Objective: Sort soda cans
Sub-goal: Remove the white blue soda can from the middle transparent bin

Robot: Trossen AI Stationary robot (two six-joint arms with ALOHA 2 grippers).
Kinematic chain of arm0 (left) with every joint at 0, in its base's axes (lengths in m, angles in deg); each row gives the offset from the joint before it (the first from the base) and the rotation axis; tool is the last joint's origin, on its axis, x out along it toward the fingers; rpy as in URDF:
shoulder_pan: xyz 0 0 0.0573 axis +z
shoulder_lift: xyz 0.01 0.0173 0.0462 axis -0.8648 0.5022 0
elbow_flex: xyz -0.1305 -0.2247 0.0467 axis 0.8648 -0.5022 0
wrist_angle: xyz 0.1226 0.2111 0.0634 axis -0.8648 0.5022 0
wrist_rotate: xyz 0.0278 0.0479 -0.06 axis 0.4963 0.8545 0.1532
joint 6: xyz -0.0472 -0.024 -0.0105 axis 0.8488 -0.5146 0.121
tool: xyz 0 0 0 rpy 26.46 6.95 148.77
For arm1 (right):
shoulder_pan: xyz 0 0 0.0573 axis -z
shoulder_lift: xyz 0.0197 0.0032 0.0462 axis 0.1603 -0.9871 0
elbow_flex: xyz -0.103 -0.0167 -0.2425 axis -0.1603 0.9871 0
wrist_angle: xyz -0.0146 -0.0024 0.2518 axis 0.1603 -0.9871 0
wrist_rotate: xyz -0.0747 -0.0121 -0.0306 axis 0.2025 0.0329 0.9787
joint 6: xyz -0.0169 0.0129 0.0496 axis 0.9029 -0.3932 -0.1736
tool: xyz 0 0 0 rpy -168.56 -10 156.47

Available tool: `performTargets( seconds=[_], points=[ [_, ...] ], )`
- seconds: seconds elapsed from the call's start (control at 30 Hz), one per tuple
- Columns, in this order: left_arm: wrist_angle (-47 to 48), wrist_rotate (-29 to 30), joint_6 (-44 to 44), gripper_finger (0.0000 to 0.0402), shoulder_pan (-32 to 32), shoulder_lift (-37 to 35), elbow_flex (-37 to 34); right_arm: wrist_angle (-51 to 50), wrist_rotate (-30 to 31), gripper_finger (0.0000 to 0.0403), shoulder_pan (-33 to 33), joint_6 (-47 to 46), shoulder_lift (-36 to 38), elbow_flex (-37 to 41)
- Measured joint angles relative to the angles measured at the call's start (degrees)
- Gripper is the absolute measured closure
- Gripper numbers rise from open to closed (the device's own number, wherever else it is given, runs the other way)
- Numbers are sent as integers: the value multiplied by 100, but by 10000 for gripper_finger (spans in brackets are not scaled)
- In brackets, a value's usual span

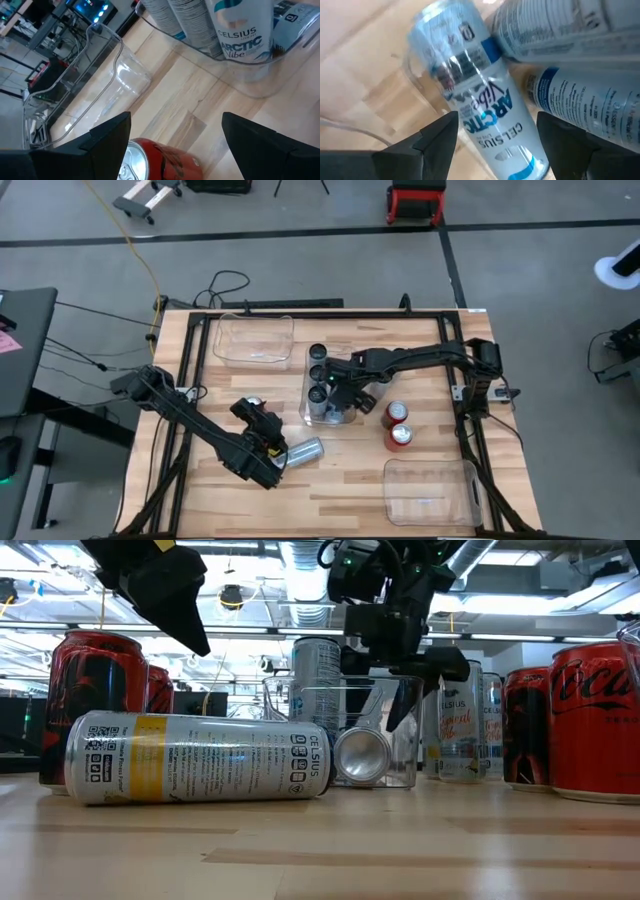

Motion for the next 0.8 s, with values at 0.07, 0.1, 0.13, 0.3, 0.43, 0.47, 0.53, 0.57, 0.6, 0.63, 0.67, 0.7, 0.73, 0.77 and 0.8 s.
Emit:
performTargets(
  seconds=[0.07, 0.1, 0.13, 0.3, 0.43, 0.47, 0.53, 0.57, 0.6, 0.63, 0.67, 0.7, 0.73, 0.77, 0.8],
  points=[
    [-6, -2, 21, 95, -2, 0, 0, 67, -120, 112, 2, -143, 4, 4],
    [-26, -2, 21, 95, -2, 0, 0, 136, -121, 112, 0, -281, 4, 6],
    [-46, -2, 25, 95, -2, 0, 0, 191, -135, 112, -4, -460, 4, 8],
    [-34, -7, 90, 95, -69, 0, 0, 114, -276, 112, 2, -1559, 218, -124],
    [17, -18, 103, 95, -80, 0, 0, -20, -464, 112, -7, -1980, 652, -151],
    [20, -18, 101, 95, -78, 0, 4, 63, -464, 112, -11, -2015, 830, -180],
    [-3, -17, 122, 95, -76, 0, 15, 172, -410, 112, 13, -2064, 1187, -210],
    [-1, -17, 151, 95, -77, 0, 15, 219, -324, 112, 49, -2138, 1353, -210],
    [-2, -19, 187, 95, -78, 0, 15, 348, -229, 112, 102, -2282, 1487, -208],
    [-3, -19, 230, 95, -78, 0, 15, 566, -150, 112, 175, -2563, 1591, -206],
    [-2, -17, 279, 95, -78, 0, 17, 823, -78, 112, 261, -2984, 1689, -203],
    [-2, -17, 320, 95, -78, 0, 17, 1065, -49, 112, 381, -3624, 1776, -201],
    [2, -9, 357, 95, -78, 0, 17, 1302, -47, 112, 511, -4371, 1860, -202],
    [6, 35, 387, 95, -78, 0, 17, 1499, -48, 112, 654, -5168, 1935, -210],
    [11, 106, 391, 95, -75, 0, 17, 1611, -73, 112, 805, -5875, 1978, -216]
  ],
)
